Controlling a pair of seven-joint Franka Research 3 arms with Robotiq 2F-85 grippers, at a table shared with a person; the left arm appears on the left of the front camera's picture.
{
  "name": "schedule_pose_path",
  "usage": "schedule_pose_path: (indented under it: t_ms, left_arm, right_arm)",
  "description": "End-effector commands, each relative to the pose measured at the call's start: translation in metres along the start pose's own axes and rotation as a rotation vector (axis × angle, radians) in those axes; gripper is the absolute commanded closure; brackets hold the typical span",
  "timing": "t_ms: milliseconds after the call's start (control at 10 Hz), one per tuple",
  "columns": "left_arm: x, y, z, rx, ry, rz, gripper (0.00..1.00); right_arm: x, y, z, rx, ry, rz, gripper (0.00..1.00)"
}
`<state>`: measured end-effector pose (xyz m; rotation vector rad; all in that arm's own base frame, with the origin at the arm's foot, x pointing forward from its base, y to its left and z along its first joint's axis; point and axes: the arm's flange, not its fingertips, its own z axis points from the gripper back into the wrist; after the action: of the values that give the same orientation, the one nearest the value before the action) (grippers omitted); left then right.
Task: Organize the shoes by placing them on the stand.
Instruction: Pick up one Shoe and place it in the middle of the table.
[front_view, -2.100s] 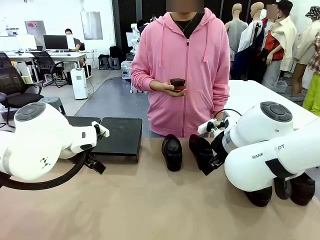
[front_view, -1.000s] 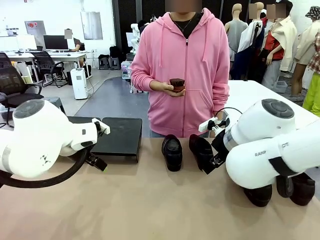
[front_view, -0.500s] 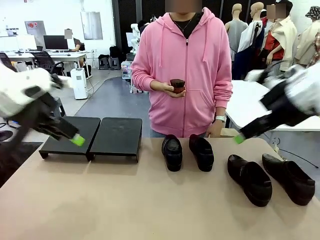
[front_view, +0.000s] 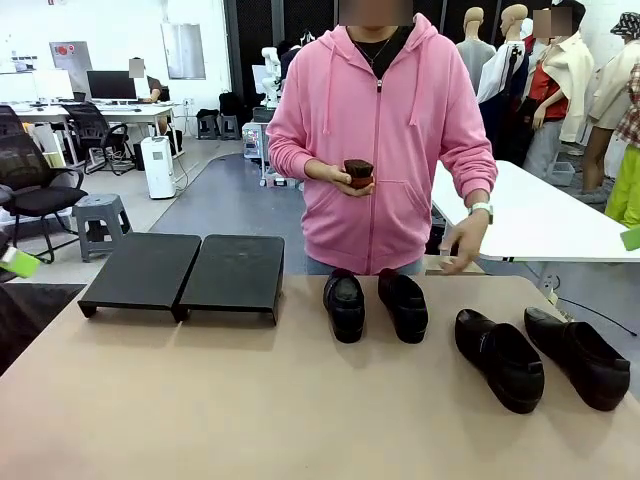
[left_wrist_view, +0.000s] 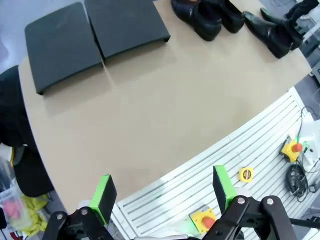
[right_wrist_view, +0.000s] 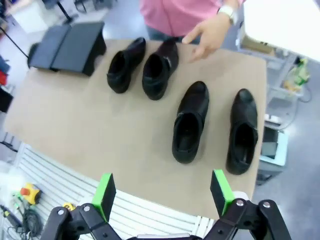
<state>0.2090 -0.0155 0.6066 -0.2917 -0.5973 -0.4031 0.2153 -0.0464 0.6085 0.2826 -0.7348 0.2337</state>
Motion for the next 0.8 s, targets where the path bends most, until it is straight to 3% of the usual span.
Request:
schedule_pose_path:
  t_ms: [0, 500, 600, 700]
  left_arm:
    - [0.016, -0.010, -0.020, -0.018, 0.013, -0.035, 0.00]
    - [0.016, -0.010, -0.020, -0.018, 0.013, -0.035, 0.00]
    - [0.016, -0.010, -0.020, -0.018, 0.013, -0.035, 0.00]
    - [0.016, -0.010, -0.020, -0.018, 0.013, -0.035, 0.00]
  right_arm:
    - [0.005, 0.018, -0.010, 0.038, 0.023, 0.054, 0.00]
    - [0.004, 0.019, -0.009, 0.019, 0.023, 0.043, 0.00]
    - [0.036, 0.026, -0.031, 0.002, 0.120, 0.010, 0.00]
    - [0.071, 0.045, -0.060, 0.000, 0.197, 0.086, 0.00]
